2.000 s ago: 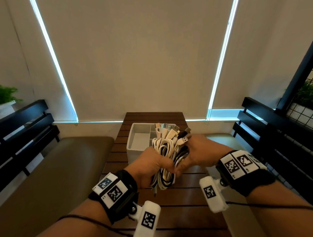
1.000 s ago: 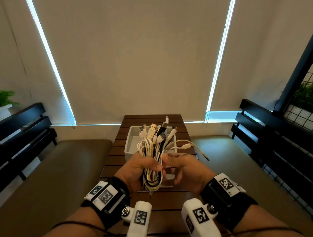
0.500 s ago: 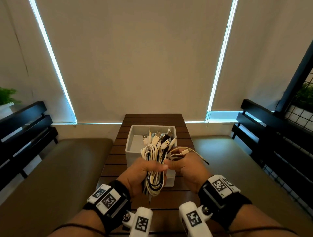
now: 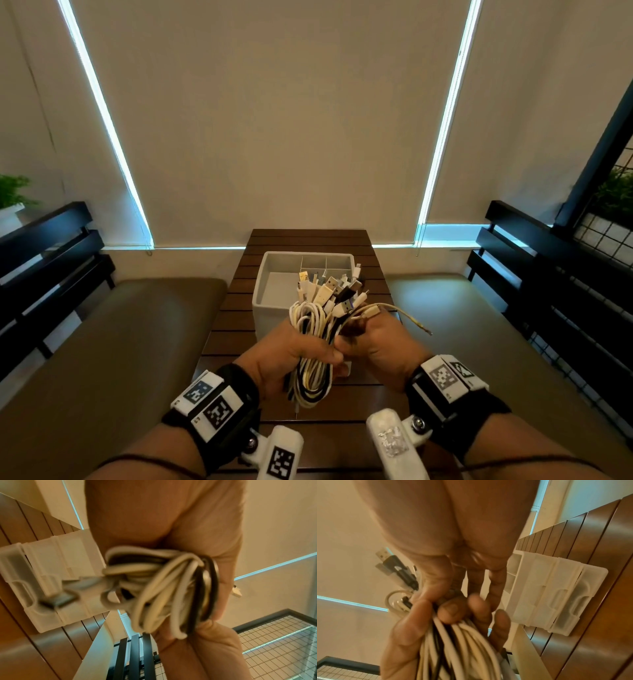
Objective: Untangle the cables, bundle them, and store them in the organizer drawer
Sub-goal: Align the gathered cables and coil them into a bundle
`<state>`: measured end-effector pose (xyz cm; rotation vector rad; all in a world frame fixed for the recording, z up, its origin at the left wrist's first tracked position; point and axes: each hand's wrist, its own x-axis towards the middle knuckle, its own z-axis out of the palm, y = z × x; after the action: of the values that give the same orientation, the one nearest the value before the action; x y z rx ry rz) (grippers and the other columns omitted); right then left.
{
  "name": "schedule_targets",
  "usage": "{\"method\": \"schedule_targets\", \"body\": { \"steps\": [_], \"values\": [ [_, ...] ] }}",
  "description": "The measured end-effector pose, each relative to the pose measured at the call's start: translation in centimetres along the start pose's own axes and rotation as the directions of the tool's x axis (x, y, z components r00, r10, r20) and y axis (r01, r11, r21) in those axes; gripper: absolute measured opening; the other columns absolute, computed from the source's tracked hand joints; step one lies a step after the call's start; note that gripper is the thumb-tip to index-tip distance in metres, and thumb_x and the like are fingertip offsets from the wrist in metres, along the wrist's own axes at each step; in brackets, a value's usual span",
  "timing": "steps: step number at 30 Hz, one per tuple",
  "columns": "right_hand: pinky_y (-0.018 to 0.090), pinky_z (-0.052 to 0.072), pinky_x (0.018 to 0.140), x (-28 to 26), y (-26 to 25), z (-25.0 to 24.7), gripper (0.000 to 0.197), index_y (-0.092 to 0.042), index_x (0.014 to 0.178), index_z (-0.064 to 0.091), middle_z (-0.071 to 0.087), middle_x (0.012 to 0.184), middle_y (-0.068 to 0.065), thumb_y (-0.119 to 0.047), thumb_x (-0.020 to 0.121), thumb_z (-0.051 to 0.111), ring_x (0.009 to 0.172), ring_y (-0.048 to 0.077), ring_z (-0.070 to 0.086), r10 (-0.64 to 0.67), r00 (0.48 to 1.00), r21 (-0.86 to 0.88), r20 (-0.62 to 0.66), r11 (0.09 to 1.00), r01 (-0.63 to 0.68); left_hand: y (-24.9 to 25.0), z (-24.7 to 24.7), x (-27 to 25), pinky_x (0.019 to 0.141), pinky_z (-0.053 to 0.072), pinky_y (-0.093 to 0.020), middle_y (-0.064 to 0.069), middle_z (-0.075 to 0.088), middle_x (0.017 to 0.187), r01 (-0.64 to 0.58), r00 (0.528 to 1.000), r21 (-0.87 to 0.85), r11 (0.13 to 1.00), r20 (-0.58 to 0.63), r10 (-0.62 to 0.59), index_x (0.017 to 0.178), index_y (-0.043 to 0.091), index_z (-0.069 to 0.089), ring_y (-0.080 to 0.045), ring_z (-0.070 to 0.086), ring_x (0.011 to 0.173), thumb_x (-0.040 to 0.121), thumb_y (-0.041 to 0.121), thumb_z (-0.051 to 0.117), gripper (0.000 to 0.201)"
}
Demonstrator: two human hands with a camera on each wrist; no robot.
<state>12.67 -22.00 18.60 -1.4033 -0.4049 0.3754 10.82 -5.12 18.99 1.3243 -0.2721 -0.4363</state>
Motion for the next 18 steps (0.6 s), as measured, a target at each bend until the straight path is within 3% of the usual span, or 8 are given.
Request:
{"method": "schedule_targets", "body": {
  "steps": [1,3,6,8,10,13,16,18],
  "values": [
    [0.04,0.051,0.062,0.0,-0.1,0.0,0.029,0.004,0.097,0.067,0.066,0.081,0.019,0.002,0.069,0.062,0.075,0.035,0.061,0.005,1.0,-0.038,-0.011,0.999,-0.006,0.1,0.0,-0.1,0.078,0.055,-0.037,-0.015,0.071,0.094,-0.009,1.0,0.022,1.0,-0.013,0.009,0.112,-0.003,0.062,-0.028,0.069,0.085,0.069,-0.004,0.068,0.043],
    [0.046,0.056,0.073,0.2,-0.1,0.0,0.029,0.001,0.087,0.071,0.069,0.083,0.017,0.003,0.06,0.06,0.081,0.035,0.064,-0.001,1.0,-0.162,-0.026,0.987,-0.004,-0.1,0.1,-0.3,0.087,0.053,-0.042,-0.024,0.066,0.104,-0.014,0.999,0.047,0.999,-0.034,0.015,0.117,-0.01,0.057,-0.036,0.065,0.098,0.069,0.002,0.074,0.052],
    [0.053,0.054,0.088,0.2,-0.3,0.0,0.041,0.007,0.098,0.068,0.071,0.1,0.023,0.0,0.058,0.068,0.096,0.036,0.067,0.004,0.998,-0.249,-0.064,0.968,-0.02,-0.7,0.2,-0.4,0.079,0.055,-0.039,-0.021,0.067,0.097,-0.013,0.999,0.036,0.999,-0.05,0.015,0.111,-0.008,0.06,-0.033,0.066,0.091,0.063,-0.01,0.069,0.05],
    [0.038,0.059,0.075,0.0,-0.5,-0.1,0.028,0.0,0.094,0.07,0.074,0.093,0.012,-0.007,0.068,0.077,0.088,0.025,0.071,0.024,0.996,-0.305,-0.081,0.951,-0.047,-0.8,0.0,-0.5,0.077,0.055,-0.036,-0.016,0.069,0.097,-0.022,0.997,0.034,0.999,-0.071,0.025,0.112,0.002,0.062,-0.03,0.067,0.093,0.059,-0.014,0.065,0.055],
    [0.021,0.053,0.059,-0.5,-1.1,-0.1,0.014,-0.012,0.093,0.069,0.074,0.085,0.001,-0.021,0.082,0.073,0.076,0.012,0.072,0.124,0.988,-0.374,-0.089,0.915,-0.148,-1.1,-0.4,-0.4,0.084,0.054,-0.044,-0.017,0.07,0.102,-0.044,0.993,0.021,0.999,-0.105,0.046,0.114,0.005,0.063,-0.035,0.066,0.1,0.06,-0.012,0.064,0.057],
    [0.022,0.053,0.06,-1.4,-3.0,-0.6,0.027,-0.019,0.094,0.067,0.074,0.083,-0.002,-0.04,0.078,0.072,0.072,0.012,0.072,0.246,0.968,-0.555,-0.045,0.8,-0.229,-1.0,-1.5,-0.4,0.083,0.054,-0.052,-0.025,0.069,0.096,-0.023,0.974,0.004,1.0,-0.227,0.024,0.1,0.004,0.069,-0.039,0.068,0.09,0.058,-0.004,0.067,0.043],
    [0.024,0.051,0.053,-2.0,-5.5,-0.8,0.023,-0.01,0.083,0.066,0.069,0.067,-0.001,-0.021,0.072,0.082,0.056,0.008,0.062,0.038,0.997,-0.55,-0.071,0.832,-0.071,-1.1,-2.3,-0.7,0.067,0.051,-0.038,-0.015,0.069,0.072,-0.006,0.97,-0.014,1.0,-0.245,0.002,0.089,-0.001,0.066,-0.026,0.069,0.063,0.056,-0.003,0.064,0.033],
    [0.033,0.056,0.066,-1.4,-6.7,-1.4,0.034,-0.016,0.089,0.066,0.068,0.08,-0.004,-0.021,0.063,0.088,0.069,0.009,0.062,-0.172,0.969,-0.618,-0.18,0.786,0.025,-0.9,-2.3,-0.7,0.068,0.049,-0.037,-0.015,0.068,0.072,-0.002,0.974,-0.021,1.0,-0.226,-0.003,0.091,-0.001,0.065,-0.025,0.069,0.062,0.056,-0.004,0.064,0.035]
  ]
}}
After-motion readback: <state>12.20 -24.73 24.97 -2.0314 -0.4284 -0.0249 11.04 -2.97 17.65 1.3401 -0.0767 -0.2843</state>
